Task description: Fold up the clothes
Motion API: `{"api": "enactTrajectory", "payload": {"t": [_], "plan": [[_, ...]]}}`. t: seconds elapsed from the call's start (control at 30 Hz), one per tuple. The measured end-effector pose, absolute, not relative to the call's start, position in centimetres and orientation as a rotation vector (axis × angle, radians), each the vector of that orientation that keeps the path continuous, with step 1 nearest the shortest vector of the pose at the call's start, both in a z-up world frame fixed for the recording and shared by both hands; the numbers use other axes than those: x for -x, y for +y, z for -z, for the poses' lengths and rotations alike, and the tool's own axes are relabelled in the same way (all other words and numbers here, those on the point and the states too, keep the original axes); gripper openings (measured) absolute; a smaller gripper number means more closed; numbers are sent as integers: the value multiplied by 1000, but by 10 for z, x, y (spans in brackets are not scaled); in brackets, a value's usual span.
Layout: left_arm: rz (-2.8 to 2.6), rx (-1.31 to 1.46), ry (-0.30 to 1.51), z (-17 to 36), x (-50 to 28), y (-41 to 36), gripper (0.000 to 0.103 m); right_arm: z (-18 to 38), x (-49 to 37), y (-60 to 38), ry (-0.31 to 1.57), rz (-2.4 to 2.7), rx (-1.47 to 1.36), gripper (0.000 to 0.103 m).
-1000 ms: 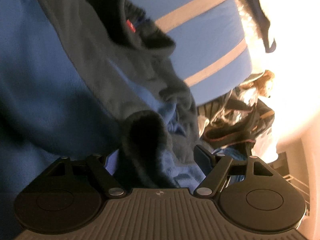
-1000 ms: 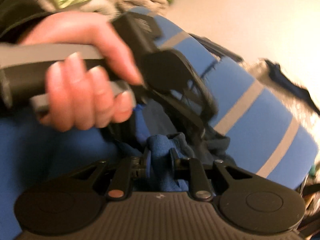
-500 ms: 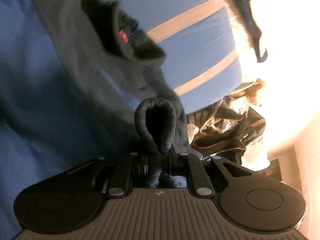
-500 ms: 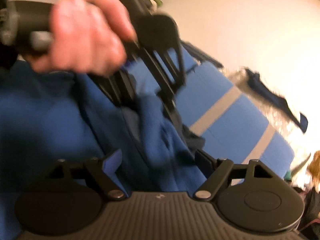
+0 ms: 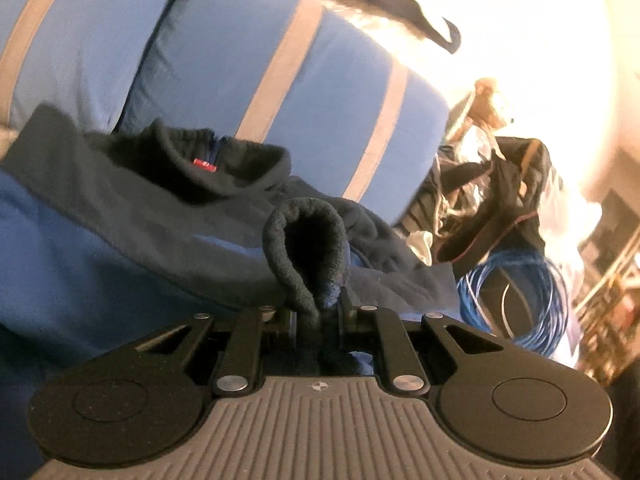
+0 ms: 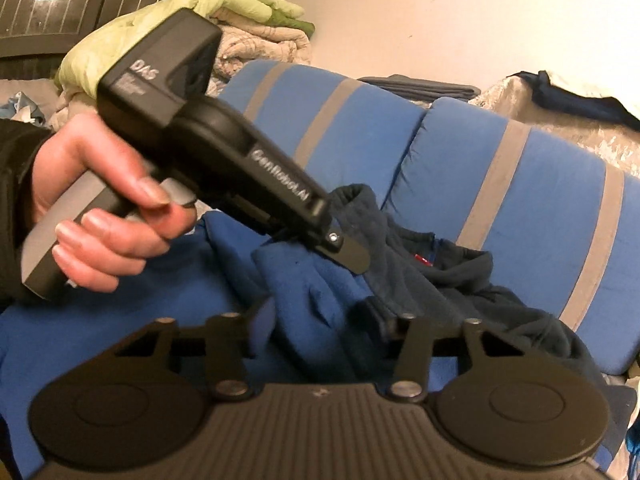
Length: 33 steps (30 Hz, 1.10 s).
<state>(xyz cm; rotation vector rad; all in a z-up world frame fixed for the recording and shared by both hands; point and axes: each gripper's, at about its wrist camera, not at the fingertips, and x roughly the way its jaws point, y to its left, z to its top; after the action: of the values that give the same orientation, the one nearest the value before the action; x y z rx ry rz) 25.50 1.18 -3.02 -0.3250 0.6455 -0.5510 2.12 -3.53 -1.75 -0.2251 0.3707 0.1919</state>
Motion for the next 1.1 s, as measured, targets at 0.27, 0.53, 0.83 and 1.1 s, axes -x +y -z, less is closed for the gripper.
{"api": "enactTrajectory", "payload": {"t": [0.27,0.53,0.83,1.1], "plan": [[553,191,603,28,-244,4,17,22,-24,-29,399,-226,269,15],[381,365,749,38,-256,24,60,42,-23,-3,394,-127,427,14],[366,853,1141,90,-272,60,71,66,-18,25,404,-129,664,14],[335,923,1189,99,-271,68,71,46,-11,5,444,-256,504,50]]}}
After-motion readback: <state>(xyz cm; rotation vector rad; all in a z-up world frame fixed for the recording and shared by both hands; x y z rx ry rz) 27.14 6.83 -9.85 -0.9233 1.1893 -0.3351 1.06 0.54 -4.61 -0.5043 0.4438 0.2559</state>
